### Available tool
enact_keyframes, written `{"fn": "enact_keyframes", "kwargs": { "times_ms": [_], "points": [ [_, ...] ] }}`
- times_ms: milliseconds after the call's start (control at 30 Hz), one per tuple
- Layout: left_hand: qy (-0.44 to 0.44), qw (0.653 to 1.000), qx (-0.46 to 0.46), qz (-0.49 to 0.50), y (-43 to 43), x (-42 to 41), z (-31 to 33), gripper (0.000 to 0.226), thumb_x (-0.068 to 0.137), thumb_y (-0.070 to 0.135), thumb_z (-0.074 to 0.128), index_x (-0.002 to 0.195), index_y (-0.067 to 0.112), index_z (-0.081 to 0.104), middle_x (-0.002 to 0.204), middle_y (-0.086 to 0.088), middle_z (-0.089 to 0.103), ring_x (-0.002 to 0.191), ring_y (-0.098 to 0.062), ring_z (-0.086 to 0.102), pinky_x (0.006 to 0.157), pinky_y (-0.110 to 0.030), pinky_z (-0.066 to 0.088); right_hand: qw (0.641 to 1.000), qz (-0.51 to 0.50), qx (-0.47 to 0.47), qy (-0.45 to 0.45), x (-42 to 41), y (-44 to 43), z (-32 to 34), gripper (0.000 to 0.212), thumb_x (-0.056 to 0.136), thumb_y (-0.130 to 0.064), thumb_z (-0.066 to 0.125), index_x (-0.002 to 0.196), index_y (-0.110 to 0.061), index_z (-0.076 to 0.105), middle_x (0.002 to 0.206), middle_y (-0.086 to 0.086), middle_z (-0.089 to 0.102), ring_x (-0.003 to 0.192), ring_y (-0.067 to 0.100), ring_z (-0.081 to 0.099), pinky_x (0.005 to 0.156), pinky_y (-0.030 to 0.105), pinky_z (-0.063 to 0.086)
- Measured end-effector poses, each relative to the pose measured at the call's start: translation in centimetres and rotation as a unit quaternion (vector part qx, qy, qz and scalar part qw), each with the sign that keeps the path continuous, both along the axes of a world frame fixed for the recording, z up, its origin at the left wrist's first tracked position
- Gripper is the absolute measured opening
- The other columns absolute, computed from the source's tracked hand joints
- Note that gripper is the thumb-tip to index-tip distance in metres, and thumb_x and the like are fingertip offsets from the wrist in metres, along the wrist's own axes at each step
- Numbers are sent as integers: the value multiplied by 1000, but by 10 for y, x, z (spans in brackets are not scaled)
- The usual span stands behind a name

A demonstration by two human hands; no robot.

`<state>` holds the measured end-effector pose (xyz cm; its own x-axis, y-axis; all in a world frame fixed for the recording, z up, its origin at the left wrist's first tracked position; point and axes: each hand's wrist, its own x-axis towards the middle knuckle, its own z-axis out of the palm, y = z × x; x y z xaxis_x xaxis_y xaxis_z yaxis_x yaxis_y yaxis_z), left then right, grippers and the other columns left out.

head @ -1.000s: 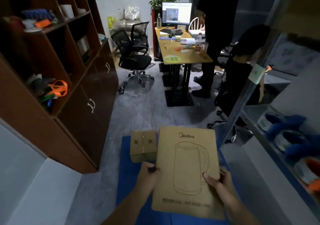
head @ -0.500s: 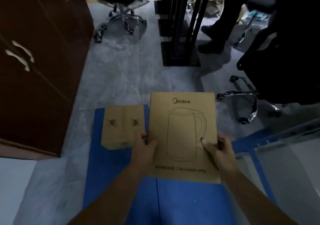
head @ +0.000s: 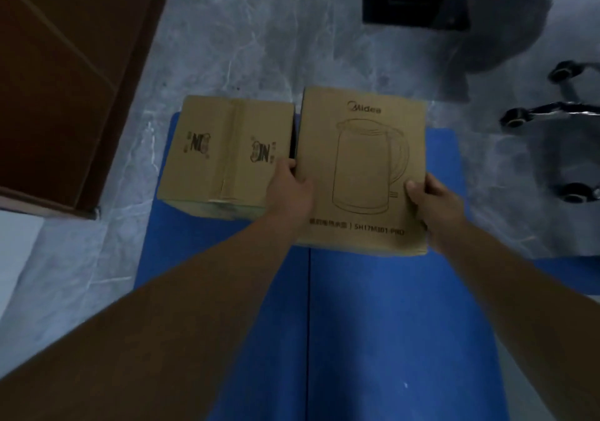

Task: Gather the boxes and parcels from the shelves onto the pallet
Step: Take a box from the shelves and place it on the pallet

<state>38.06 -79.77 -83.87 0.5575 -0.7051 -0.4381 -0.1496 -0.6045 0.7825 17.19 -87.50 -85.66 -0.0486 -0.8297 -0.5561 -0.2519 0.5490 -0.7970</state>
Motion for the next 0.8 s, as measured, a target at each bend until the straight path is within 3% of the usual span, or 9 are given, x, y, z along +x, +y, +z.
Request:
{"fn": "enact_keyframes", "kwargs": {
  "times_ms": [67,167,233,300,433,533,633,733,800],
  "points": [
    [-25,1000,7,-4,-1,9,-15,41,96,18,51,136,15,43,131,-2,52,107,-17,55,88,-28,48,999,3,-47,26,11,-3,-12,44,90,-26,65,134,-28,57,122,-9,65,110,10,60,99,26,47],
    [-20,1000,-17,-8,5,15,-28,45,97,16,50,141,18,42,141,-1,48,122,-19,51,99,-28,43,992,19,-98,71,17,-7,-19,43,88,-33,66,130,-31,60,109,-15,66,94,-1,59,72,6,41],
    [-25,999,-2,-33,8,15,-24,53,98,17,49,148,19,33,151,-1,37,136,-19,38,112,-33,34,983,58,-114,132,18,-9,-15,41,90,-35,62,130,-29,60,110,-8,66,95,5,60,74,12,42],
    [-62,994,37,-83,11,11,-9,65,98,19,50,154,16,17,161,-1,18,147,-18,18,120,-34,19,965,104,-113,214,25,-8,-1,47,90,-34,63,132,-17,55,124,5,61,112,22,57,91,28,45],
    [-52,990,39,-123,8,-2,48,76,96,17,56,154,14,8,160,-3,15,143,-20,25,110,-26,24,937,226,-98,248,58,7,55,45,89,-26,63,127,-4,51,128,16,57,115,33,55,99,40,45],
    [-53,993,5,-108,-13,-11,109,70,92,12,57,150,13,19,146,-8,36,126,-24,45,98,-31,42,937,294,-68,176,81,15,110,58,93,-30,61,143,-10,40,143,8,46,130,26,45,106,28,35],
    [-47,991,-24,-122,-32,-19,196,68,90,9,60,148,11,25,144,-10,40,126,-24,47,95,-29,44,929,319,-93,166,75,10,193,50,96,-22,55,144,-16,40,143,4,47,120,17,49,86,9,32],
    [-41,990,-30,-130,-25,-26,300,68,90,13,63,148,13,27,148,-9,38,115,-13,46,77,-19,38,906,355,-96,209,43,10,298,64,90,-12,56,149,-22,31,149,2,41,130,23,46,105,30,38],
    [-61,986,-36,-151,-8,-31,375,67,90,16,65,147,16,29,147,-8,39,108,-13,49,71,-17,40,892,362,-119,242,14,15,371,69,86,-9,58,149,-24,33,149,0,41,128,24,48,105,31,41]
  ]
}}
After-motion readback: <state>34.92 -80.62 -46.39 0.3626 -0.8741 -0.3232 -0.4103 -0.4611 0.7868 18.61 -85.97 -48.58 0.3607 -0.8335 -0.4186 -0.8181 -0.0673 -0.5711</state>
